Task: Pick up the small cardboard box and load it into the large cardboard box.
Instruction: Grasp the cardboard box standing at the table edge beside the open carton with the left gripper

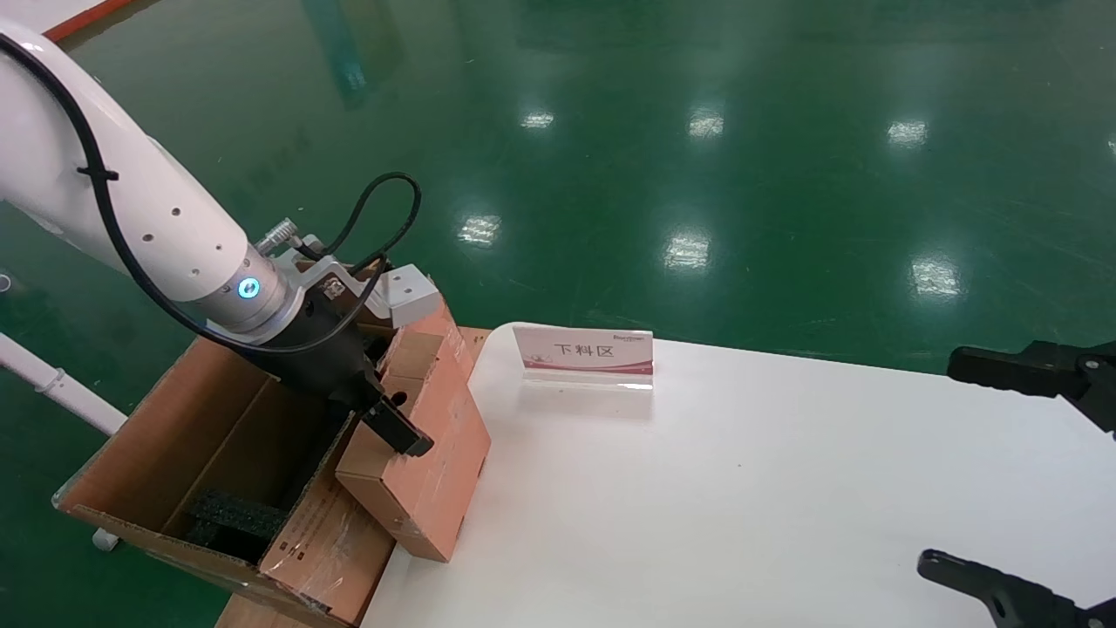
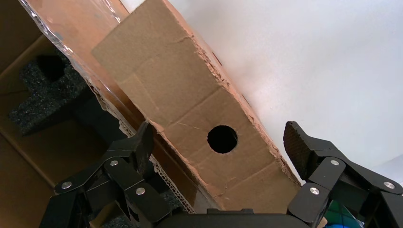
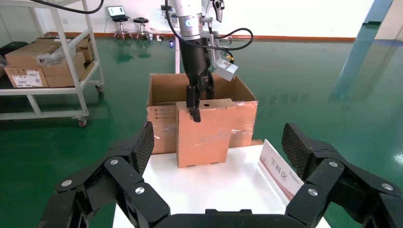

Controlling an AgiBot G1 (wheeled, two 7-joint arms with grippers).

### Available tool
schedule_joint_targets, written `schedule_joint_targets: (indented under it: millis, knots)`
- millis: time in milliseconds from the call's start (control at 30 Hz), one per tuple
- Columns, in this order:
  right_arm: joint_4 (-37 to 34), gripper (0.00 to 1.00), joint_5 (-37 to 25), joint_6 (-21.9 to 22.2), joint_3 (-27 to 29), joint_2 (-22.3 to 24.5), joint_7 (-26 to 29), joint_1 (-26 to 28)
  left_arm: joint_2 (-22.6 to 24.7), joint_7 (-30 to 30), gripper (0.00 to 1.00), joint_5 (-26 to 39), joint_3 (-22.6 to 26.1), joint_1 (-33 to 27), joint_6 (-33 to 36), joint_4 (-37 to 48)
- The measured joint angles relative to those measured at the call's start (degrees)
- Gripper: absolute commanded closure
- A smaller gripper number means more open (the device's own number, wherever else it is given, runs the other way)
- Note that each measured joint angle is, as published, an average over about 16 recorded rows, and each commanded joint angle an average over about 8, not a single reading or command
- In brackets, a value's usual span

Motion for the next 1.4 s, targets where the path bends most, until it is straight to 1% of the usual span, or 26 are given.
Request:
schedule_joint_targets:
  millis: [167,200,333,400,433,467,600,667,700,1400]
  knots:
    - [0.0,0.0,0.0,0.0,0.0,0.0,0.0,0.0,0.0,0.0,0.01,0.0,0.0,0.0,-0.1,0.1]
    - [0.0,0.0,0.0,0.0,0.0,0.0,0.0,0.0,0.0,0.0,0.09,0.0,0.0,0.0,-0.1,0.1]
    - [0.0,0.0,0.0,0.0,0.0,0.0,0.0,0.0,0.0,0.0,0.59,0.0,0.0,0.0,0.0,0.0]
    - [0.0,0.13,0.0,0.0,0.0,0.0,0.0,0.0,0.0,0.1,0.84,0.0,0.0,0.0,0.1,-0.1]
    - [0.0,0.22,0.0,0.0,0.0,0.0,0.0,0.0,0.0,0.1,0.96,0.0,-0.1,0.0,0.1,-0.1]
    - [0.0,0.34,0.0,0.0,0.0,0.0,0.0,0.0,0.0,0.1,1.0,0.0,-0.1,0.0,0.1,-0.1]
    - [0.0,0.84,0.0,0.0,0.0,0.0,0.0,0.0,0.0,0.1,1.0,0.0,-0.1,0.0,0.2,-0.2]
    - [0.0,0.96,0.0,0.0,0.0,0.0,0.0,0.0,0.0,0.1,1.0,0.0,-0.1,0.0,0.2,-0.2]
    - [0.0,1.0,0.0,0.0,0.0,0.0,0.0,0.0,0.0,0.1,1.0,0.0,-0.1,0.0,0.3,-0.2]
    - [0.0,1.0,0.0,0.0,0.0,0.0,0.0,0.0,0.1,0.2,1.0,0.0,-0.1,0.0,0.4,-0.3]
